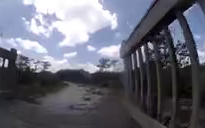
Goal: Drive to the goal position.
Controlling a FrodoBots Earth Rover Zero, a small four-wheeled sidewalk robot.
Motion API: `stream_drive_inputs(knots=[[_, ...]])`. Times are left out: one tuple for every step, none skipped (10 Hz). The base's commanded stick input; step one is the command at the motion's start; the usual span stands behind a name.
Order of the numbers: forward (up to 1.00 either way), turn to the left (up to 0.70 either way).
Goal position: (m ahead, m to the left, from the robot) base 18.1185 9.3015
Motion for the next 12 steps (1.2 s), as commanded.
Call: stream_drive_inputs(knots=[[0.85, 0.00], [0.85, 0.00], [0.85, 0.00], [0.85, 0.00], [0.85, 0.00], [0.85, 0.00], [0.85, 0.30], [0.85, 0.34], [0.85, 0.34], [0.85, 0.34], [0.85, 0.34], [0.85, 0.34]])
